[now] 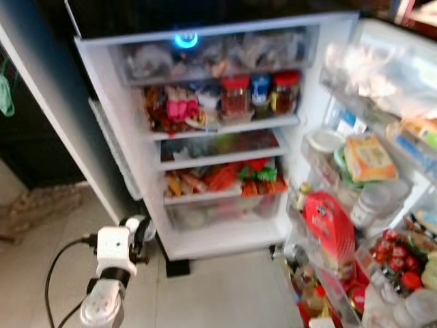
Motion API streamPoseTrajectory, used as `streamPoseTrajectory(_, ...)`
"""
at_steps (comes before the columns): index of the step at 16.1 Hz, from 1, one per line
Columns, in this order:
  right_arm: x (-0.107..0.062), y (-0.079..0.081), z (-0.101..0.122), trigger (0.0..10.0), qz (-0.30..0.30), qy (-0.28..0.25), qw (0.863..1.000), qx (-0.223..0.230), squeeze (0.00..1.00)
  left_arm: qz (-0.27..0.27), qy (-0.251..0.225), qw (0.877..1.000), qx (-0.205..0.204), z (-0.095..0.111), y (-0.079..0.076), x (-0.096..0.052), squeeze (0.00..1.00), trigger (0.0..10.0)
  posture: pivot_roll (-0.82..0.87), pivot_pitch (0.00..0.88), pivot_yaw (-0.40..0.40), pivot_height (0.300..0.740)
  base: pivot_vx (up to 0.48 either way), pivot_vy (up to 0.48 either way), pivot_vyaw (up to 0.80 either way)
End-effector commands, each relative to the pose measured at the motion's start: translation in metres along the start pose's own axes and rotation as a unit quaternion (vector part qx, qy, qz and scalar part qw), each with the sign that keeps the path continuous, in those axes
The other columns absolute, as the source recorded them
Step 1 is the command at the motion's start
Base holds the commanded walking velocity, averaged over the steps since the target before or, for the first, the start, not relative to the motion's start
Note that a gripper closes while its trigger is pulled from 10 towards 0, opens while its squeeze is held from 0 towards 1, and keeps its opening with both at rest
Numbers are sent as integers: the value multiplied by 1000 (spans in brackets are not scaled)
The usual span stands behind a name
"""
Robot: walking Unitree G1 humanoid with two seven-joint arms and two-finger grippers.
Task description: Restocking fridge
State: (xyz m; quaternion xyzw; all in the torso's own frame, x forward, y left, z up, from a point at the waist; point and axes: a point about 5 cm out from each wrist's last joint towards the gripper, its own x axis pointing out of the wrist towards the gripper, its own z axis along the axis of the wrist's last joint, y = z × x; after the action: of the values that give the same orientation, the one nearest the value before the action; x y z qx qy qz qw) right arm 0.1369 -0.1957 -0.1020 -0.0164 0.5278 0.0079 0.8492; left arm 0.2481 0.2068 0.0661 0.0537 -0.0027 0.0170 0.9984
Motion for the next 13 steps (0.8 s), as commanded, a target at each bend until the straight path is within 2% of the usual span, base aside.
streamPoseTrajectory(1, 1, 3, 5, 10000, 5, -9, 1000, -10, 0, 0, -8, 1000, 4, 6, 1, 5, 0, 10000, -1, 0, 35, 740, 386, 0, 0)
streamPoseTrajectory(2, 1, 3, 5, 10000, 6, -10, 1000, -10, 0, -2, -8, 1000, 2, 7, 0, 5, 0, 10000, -2, 0, 35, 740, 386, 0, 0)
streamPoseTrajectory(5, 1, 3, 5, 10000, 10, -13, 1000, -11, 0, -12, -7, 1000, 2, 7, -4, 6, 0, 10000, -4, 0, 38, 740, 385, 0, 683)
streamPoseTrajectory(7, 1, 4, 6, 10000, 24, -6, 999, -48, 0, -10, -5, 1000, 4, 6, -3, 7, 0, 10000, 0, 0, 34, 740, 386, 0, 0)
streamPoseTrajectory(13, 1, 3, 7, 10000, 21, -14, 999, -30, 0, -8, -8, 1000, 3, 8, -1, 10, 0, 10000, 5, 0, 30, 740, 385, 0, 0)
